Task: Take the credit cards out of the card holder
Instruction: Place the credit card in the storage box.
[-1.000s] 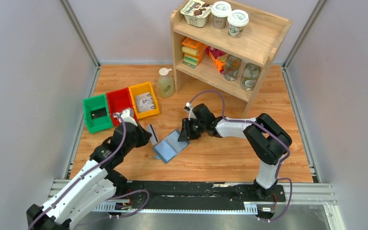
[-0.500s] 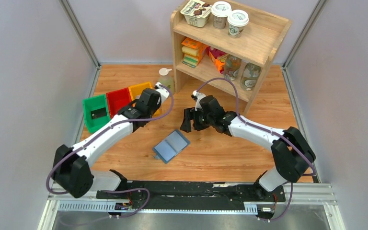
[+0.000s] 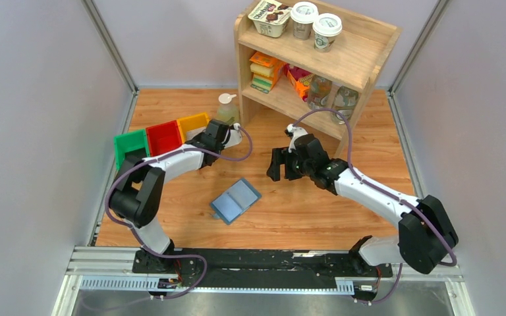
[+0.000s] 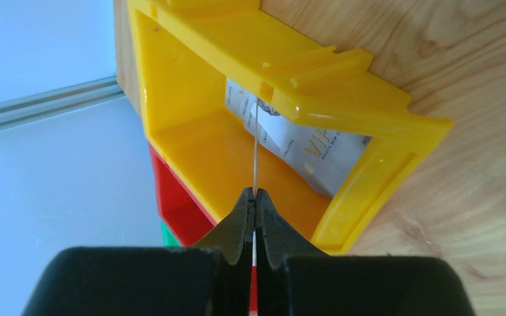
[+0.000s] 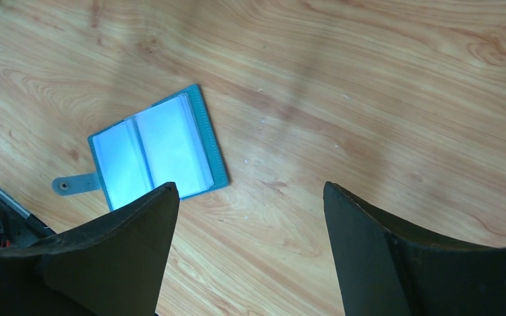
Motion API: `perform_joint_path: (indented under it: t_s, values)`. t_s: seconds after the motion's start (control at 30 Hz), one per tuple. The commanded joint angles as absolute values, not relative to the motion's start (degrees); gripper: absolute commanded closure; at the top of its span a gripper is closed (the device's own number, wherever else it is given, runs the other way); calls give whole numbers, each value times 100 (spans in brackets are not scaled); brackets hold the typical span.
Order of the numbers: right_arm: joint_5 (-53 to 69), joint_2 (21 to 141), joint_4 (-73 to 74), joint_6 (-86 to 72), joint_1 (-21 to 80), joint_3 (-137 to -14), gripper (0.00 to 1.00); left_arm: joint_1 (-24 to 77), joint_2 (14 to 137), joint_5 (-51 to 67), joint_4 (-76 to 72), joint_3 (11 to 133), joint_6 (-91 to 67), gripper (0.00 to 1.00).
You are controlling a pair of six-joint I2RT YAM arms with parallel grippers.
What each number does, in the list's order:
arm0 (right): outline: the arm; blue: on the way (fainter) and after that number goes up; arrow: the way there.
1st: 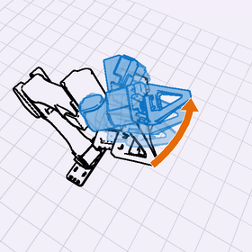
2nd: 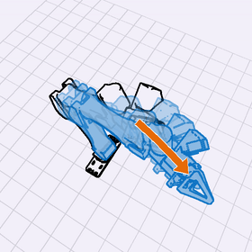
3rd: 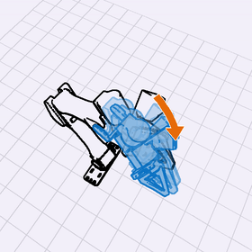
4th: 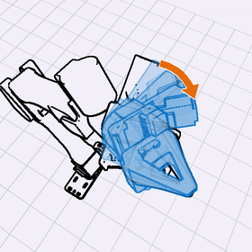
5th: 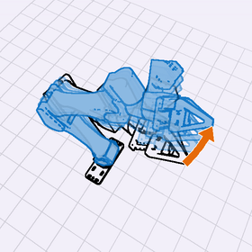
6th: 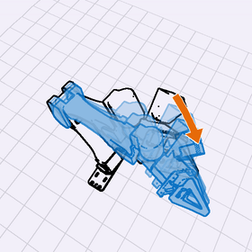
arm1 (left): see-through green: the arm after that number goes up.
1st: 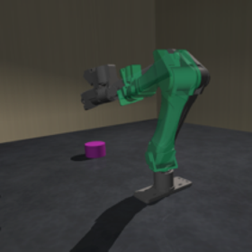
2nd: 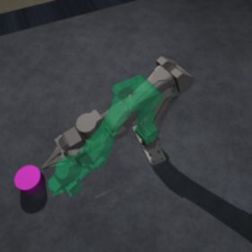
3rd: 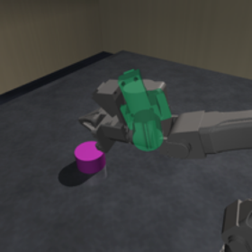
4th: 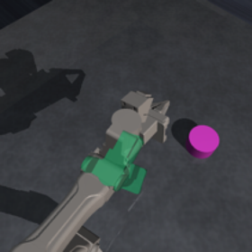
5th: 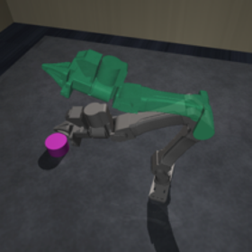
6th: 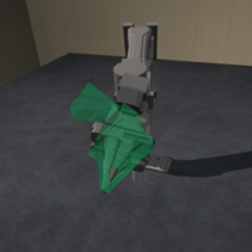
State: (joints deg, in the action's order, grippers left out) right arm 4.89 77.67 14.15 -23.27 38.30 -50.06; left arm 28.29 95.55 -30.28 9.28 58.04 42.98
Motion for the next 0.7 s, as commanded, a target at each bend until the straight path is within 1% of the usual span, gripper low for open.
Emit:
perform_joint_path:
  t_s: [0.0,0.07,0.13,0.2,0.23,0.27,0.3,0.33,0.37,0.43,0.67]
  values:
    - [264,7401,1450,-2250,3665,-4852,17,2672,9808,-2980,334,6082,4843,100]
    - [255,7348,1476,-2276,3621,-4808,17,2646,9905,-2866,404,6126,4747,100]
    - [246,7321,1459,-2303,3586,-4773,16,2646,9949,-2716,526,6161,4606,96]
    - [255,7330,1459,-2312,3568,-4764,16,2646,9932,-2646,632,6170,4439,86]
    - [264,7339,1459,-2320,3560,-4764,16,2646,9897,-2593,659,6153,4369,79]
    - [272,7348,1450,-2329,3560,-4755,16,2646,9818,-2549,677,6118,4333,77]
    - [272,7356,1433,-2338,3551,-4764,16,2654,9748,-2488,685,6048,4272,70]
    - [290,7374,1407,-2355,3551,-4764,16,2654,9634,-2479,686,6021,4237,68]
    - [316,7400,1389,-2373,3551,-4764,16,2646,9555,-2435,703,5977,4158,62]
    - [369,7453,1362,-2391,3551,-4799,16,2654,9343,-2400,808,5933,4026,56]
    - [492,7611,1309,-2382,3551,-4939,16,2663,8447,-2171,1511,6099,3104,50]
